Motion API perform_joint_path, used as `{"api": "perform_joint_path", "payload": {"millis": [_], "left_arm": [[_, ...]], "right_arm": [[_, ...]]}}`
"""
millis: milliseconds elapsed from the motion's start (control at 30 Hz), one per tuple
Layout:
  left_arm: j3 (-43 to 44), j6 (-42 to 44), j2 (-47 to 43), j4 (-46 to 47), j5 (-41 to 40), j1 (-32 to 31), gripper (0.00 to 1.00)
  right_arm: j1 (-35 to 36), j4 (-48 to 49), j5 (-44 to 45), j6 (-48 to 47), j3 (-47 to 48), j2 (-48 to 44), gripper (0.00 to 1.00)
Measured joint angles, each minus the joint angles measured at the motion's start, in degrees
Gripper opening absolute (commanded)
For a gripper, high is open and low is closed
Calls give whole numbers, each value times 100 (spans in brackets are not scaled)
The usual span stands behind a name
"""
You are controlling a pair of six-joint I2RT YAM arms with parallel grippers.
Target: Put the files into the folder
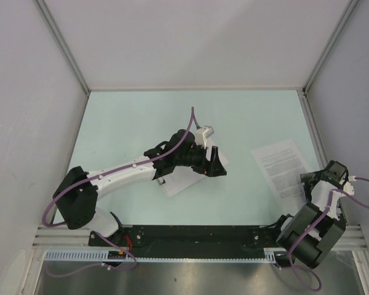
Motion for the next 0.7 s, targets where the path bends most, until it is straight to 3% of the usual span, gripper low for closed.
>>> {"api": "perform_joint_path", "payload": {"millis": [233,433,567,700], "left_arm": [[0,-7,55,28,-20,31,86],[48,-111,422,61,-61,299,86],[378,-212,968,107,-155,560,84],[1075,-415,1755,387,-122,608,79]], "right_arm": [[1506,535,-142,793,-57,70,93],[3683,1189,-627,1580,90,522,97],[4763,1246,-1215,785,835,1062,100],[4562,1110,-1045,-299,1628,1132,100]]}}
